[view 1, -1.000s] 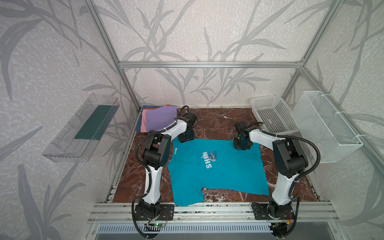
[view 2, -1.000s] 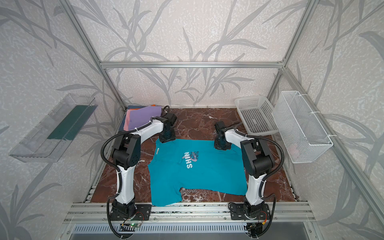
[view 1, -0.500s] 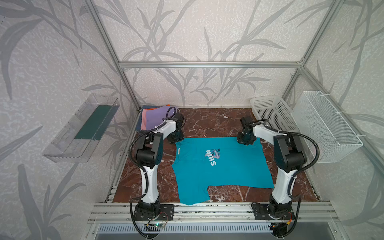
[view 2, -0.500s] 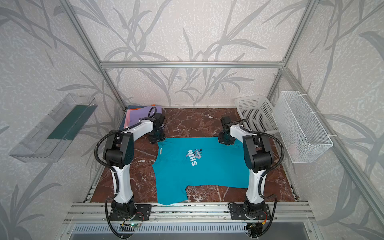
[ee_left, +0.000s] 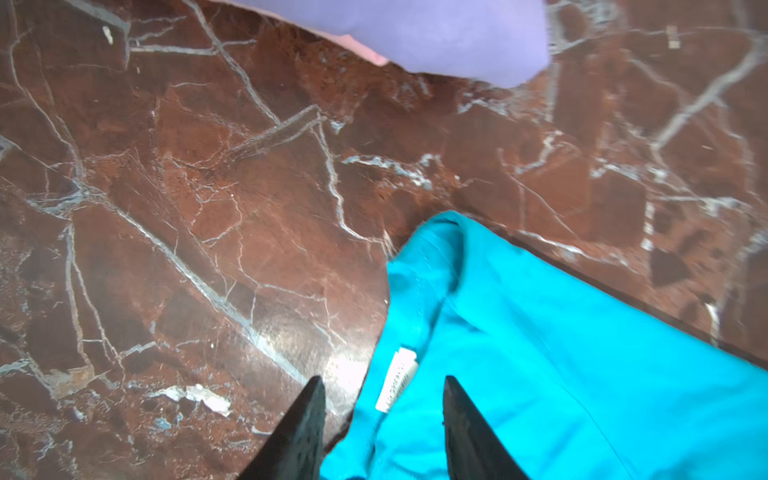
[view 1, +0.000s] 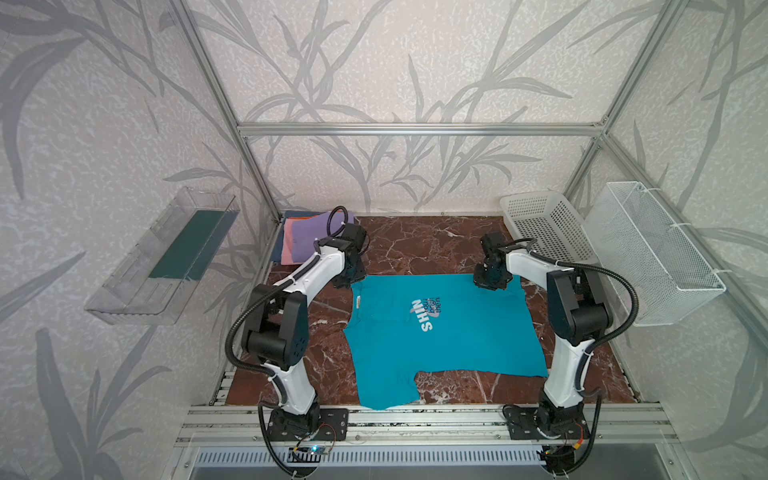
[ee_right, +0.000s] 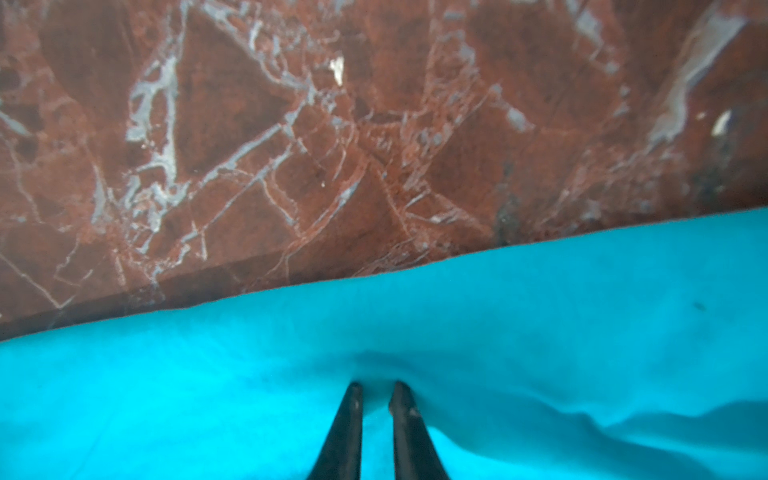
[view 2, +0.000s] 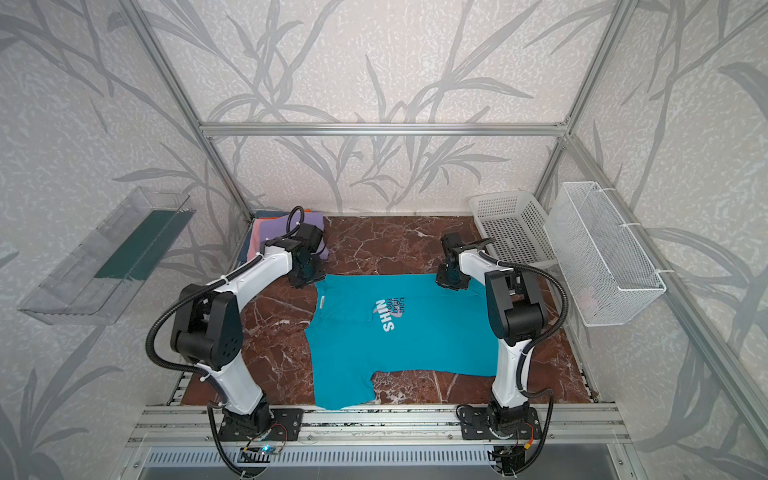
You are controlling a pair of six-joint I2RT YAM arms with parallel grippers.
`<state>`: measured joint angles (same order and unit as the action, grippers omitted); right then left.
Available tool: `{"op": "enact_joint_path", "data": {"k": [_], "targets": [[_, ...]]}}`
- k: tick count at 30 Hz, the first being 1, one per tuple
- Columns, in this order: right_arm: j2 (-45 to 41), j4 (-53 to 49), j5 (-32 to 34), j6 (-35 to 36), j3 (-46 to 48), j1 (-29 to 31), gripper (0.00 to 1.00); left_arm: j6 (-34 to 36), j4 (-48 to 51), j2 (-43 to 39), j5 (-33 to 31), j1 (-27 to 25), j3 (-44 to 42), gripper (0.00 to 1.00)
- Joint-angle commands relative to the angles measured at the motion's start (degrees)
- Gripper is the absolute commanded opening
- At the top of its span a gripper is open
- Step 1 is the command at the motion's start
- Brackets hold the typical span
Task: Fold and stack the t-shirts
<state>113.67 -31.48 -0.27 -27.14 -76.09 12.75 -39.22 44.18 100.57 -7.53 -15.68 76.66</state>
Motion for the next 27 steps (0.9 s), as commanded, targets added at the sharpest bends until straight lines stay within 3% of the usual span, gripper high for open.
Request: {"op": "enact_joint_path", "data": {"k": [1,5,16,27], "targets": [[0.51,-2.96,0.17,0.59,1.24,0.34,0.17,-0.54,-2.75,0.0,2.13,-1.09,-3.37,0.45],[0.77,-3.32,-0.08,0.42,1.08,0.34,0.17,-0.86,-4.63,2.53,3.62,-1.96,-3.15,0.36],[1.46,-3.35,0.17,0.4,0.5,0.52,0.17,-1.25,-5.68,9.76,4.23,-2.6,-1.17,0.34],[2.17,-3.51,-0.01,0.42,0.24,0.52,0.16,-1.48,-5.61,9.1,3.93,-2.69,-0.55,0.09]]}}
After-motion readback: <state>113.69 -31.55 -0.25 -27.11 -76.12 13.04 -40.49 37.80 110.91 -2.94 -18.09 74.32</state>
